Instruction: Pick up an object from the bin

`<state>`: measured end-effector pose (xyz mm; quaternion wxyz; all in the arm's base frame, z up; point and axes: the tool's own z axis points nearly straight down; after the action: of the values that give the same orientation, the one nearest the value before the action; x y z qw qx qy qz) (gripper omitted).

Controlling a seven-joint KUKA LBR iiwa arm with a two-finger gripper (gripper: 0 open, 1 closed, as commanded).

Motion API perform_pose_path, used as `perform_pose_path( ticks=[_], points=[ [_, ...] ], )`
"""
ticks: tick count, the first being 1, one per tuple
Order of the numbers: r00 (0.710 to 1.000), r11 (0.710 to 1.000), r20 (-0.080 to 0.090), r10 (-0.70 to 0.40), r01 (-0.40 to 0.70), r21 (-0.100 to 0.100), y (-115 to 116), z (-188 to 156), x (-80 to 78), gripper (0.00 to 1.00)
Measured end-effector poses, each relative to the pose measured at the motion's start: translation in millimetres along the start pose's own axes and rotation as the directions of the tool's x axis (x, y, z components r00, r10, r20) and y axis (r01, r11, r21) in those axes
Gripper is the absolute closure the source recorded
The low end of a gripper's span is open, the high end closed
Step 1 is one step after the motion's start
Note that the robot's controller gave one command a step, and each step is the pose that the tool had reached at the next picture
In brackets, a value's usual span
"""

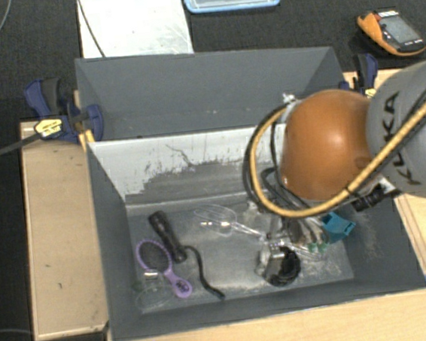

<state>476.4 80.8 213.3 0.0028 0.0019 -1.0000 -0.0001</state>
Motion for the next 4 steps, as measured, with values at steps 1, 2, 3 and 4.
perform_pose_path(
  ticks=[1, 2, 3, 4],
  points=[
    [1.0, 1.0, 0.008, 0.004, -0.004, -0.001, 0, -3, -1.7, 0.0],
    [0.988, 0.988, 0.01, 0.153, -0.153, -0.003, 13, 50, -4.9, 0.0],
    [0.999, 0.999, 0.015, -0.043, 0.043, -0.001, -19, 58, -87.3, 0.0],
    [0.954, 0.954, 0.007, 0.301, -0.301, -0.003, -2, 79, -72.0, 0.0]
  ],
)
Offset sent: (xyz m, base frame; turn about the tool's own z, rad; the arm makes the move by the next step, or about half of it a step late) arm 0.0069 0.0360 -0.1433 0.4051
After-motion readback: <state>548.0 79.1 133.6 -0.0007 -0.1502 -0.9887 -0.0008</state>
